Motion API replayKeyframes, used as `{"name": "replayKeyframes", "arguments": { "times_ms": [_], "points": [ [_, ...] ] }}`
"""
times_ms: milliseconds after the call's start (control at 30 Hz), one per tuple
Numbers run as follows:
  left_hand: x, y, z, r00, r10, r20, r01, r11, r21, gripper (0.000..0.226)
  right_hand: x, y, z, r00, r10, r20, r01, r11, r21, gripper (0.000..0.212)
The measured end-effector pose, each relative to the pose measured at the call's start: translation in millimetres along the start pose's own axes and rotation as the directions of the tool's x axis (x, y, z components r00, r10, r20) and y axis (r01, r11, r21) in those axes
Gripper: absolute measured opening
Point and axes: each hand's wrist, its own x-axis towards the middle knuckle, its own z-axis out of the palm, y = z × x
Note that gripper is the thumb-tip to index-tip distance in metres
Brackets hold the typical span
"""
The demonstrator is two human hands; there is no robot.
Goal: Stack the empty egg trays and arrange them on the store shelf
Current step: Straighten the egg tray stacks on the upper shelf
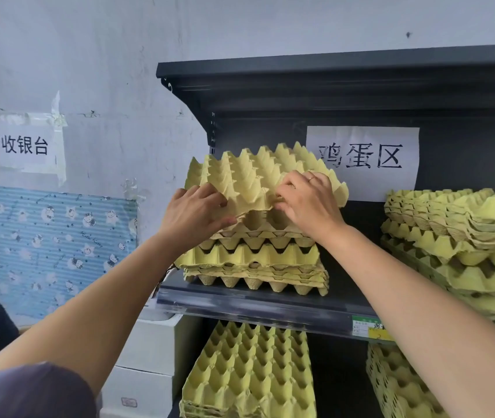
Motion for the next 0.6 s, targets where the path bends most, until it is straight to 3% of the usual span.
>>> {"name": "replayKeyframes", "arguments": {
  "times_ms": [100,233,300,400,500,600],
  "points": [
    [-8,-7,-13,0.997,-0.080,-0.024,0.074,0.980,-0.187,0.051,6,0,4,1.000,-0.004,-0.001,0.004,0.999,0.041,0.023],
    [-22,-22,-22,0.940,-0.329,-0.085,0.236,0.813,-0.533,0.032,7,-2,13,1.000,-0.012,0.025,0.009,0.994,0.110,0.020],
    [-28,-32,-24,0.921,-0.377,-0.098,0.282,0.818,-0.501,0.053,5,-2,21,0.999,-0.015,0.036,0.010,0.991,0.137,0.019],
    [-35,-48,-22,0.955,-0.296,-0.004,0.276,0.895,-0.352,0.072,2,1,29,0.999,0.015,0.047,-0.024,0.982,0.188,0.018],
    [-41,-56,-17,0.969,-0.189,0.161,0.221,0.953,-0.207,0.055,-1,3,34,0.999,0.035,0.040,-0.044,0.971,0.236,0.017],
    [-42,-51,-15,0.983,-0.171,0.062,0.180,0.961,-0.208,0.033,1,2,37,1.000,0.019,0.012,-0.021,0.969,0.245,0.015]
  ]
}}
